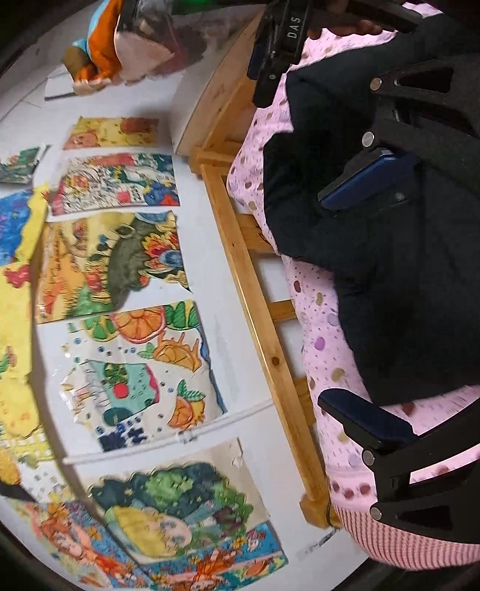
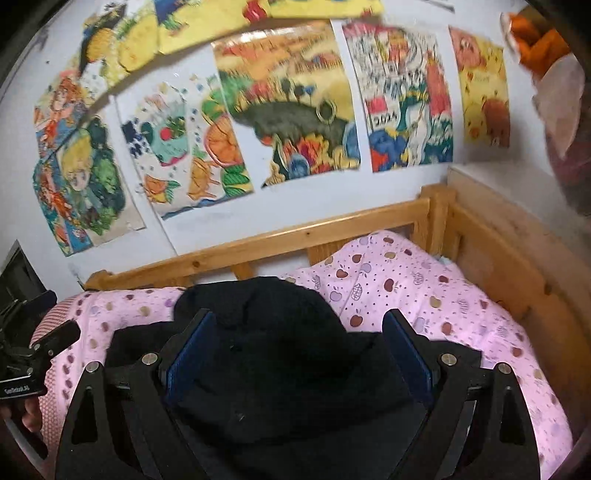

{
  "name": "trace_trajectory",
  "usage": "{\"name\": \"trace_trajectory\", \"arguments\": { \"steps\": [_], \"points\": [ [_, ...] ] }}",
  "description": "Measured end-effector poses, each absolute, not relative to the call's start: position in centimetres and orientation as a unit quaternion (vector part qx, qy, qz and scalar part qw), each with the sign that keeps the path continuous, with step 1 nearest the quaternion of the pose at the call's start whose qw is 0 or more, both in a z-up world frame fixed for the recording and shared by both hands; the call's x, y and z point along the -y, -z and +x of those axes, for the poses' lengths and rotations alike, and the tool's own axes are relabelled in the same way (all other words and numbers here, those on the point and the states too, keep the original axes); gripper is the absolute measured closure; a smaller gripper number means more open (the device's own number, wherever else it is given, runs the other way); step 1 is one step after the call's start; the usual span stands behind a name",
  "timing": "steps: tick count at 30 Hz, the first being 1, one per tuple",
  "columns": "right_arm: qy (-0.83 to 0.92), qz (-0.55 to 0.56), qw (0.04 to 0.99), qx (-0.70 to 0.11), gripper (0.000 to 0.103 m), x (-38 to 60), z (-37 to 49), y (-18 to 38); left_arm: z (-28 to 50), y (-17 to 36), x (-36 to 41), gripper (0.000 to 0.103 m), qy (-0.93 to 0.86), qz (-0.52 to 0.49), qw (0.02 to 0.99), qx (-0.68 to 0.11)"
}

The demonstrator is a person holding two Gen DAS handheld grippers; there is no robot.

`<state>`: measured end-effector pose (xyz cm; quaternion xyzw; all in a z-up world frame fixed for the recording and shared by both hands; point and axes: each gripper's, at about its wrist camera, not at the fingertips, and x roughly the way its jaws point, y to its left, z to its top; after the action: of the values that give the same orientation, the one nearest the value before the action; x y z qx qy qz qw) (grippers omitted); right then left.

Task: Fold large clothes
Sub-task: 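Grasp the jacket hem with both grippers and lift it toward the collar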

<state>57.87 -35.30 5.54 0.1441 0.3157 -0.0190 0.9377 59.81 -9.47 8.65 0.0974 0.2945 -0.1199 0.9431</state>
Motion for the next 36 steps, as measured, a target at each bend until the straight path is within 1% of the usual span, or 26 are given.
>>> {"name": "trace_trajectory", "arguments": {
  "steps": [3, 7, 10, 11, 13, 14, 15, 16, 17, 18, 19, 20, 21, 22, 23, 27, 32, 36],
  "points": [
    [0.032, 0.148, 0.934, -0.324, 0.015, 35.9, 60.2, -3.7, 62.8, -7.2, 10.3, 0.005, 0.118, 0.084, 0.940, -0.308],
    [0.002, 0.159, 0.926, -0.343, 0.019, 35.5, 62.7, -1.5, 66.1, -5.4, 11.2, 0.005, 0.118, 0.061, 0.939, -0.316],
    [0.015, 0.138, 0.925, -0.355, 0.019, 34.9, 64.0, -0.2, 68.0, -4.0, 11.8, 0.012, 0.115, 0.051, 0.934, -0.335],
    [0.018, 0.140, 0.924, -0.356, 0.021, 35.0, 64.2, 0.0, 68.7, -3.6, 12.0, 0.017, 0.114, 0.045, 0.931, -0.343],
    [0.019, 0.159, 0.921, -0.356, 0.039, 35.3, 64.7, 0.7, 69.6, -2.6, 12.2, 0.024, 0.109, 0.030, 0.925, -0.363],
    [0.018, 0.169, 0.918, -0.359, 0.041, 35.6, 64.9, 0.9, 69.9, -2.2, 12.3, 0.034, 0.107, 0.024, 0.922, -0.372],
    [0.016, 0.178, 0.916, -0.358, 0.046, 35.8, 64.9, 1.1, 70.2, -1.7, 12.2, 0.047, 0.108, 0.011, 0.917, -0.384],
    [0.015, 0.187, 0.916, -0.356, 0.051, 36.0, 64.8, 1.2, 70.5, -1.4, 12.1, 0.052, 0.113, -0.003, 0.913, -0.392],
    [0.016, 0.192, 0.915, -0.356, 0.055, 36.2, 64.9, 1.5, 70.7, -1.0, 11.8, 0.060, 0.118, -0.022, 0.908, -0.401],
    [0.018, 0.198, 0.914, -0.354, 0.067, 36.3, 64.7, 1.5, 70.7, -0.9, 11.4, 0.068, 0.122, -0.046, 0.905, -0.405],
    [0.018, 0.203, 0.913, -0.354, 0.081, 36.4, 64.7, 1.7, 70.7, -0.8, 11.0, 0.073, 0.128, -0.069, 0.902, -0.406],
    [0.018, 0.207, 0.912, -0.353, 0.084, 36.5, 64.5, 1.7, 70.6, -0.7, 10.8, 0.086, 0.134, -0.083, 0.899, -0.408],
    [0.016, 0.211, 0.912, -0.350, 0.085, 36.6, 64.1, 1.6, 70.4, -0.7, 10.6, 0.090, 0.141, -0.096, 0.896, -0.410],
    [0.009, 0.218, 0.913, -0.344, 0.089, 36.7, 63.7, 1.5, 70.2, -0.8, 10.5, 0.091, 0.144, -0.101, 0.896, -0.408],
    [0.006, 0.224, 0.913, -0.340, 0.090, 36.8, 63.4, 1.4, 69.7, -1.0, 10.5, 0.093, 0.148, -0.099, 0.897, -0.404],
    [-0.024, 0.253, 0.914, -0.316, 0.091, 37.2, 60.6, 0.6, 67.2, -2.7, 10.1, 0.095, 0.174, -0.086, 0.902, -0.385],
    [-0.054, 0.240, 0.921, -0.302, 0.093, 37.4, 56.3, -0.9, 63.0, -4.8, 8.4, 0.096, 0.214, -0.077, 0.903, -0.365],
    [-0.083, 0.195, 0.930, -0.301, 0.095, 36.5, 52.4, -1.7, 59.9, -4.9, 6.8, 0.097, 0.216, -0.048, 0.904, -0.365]
  ]
}}
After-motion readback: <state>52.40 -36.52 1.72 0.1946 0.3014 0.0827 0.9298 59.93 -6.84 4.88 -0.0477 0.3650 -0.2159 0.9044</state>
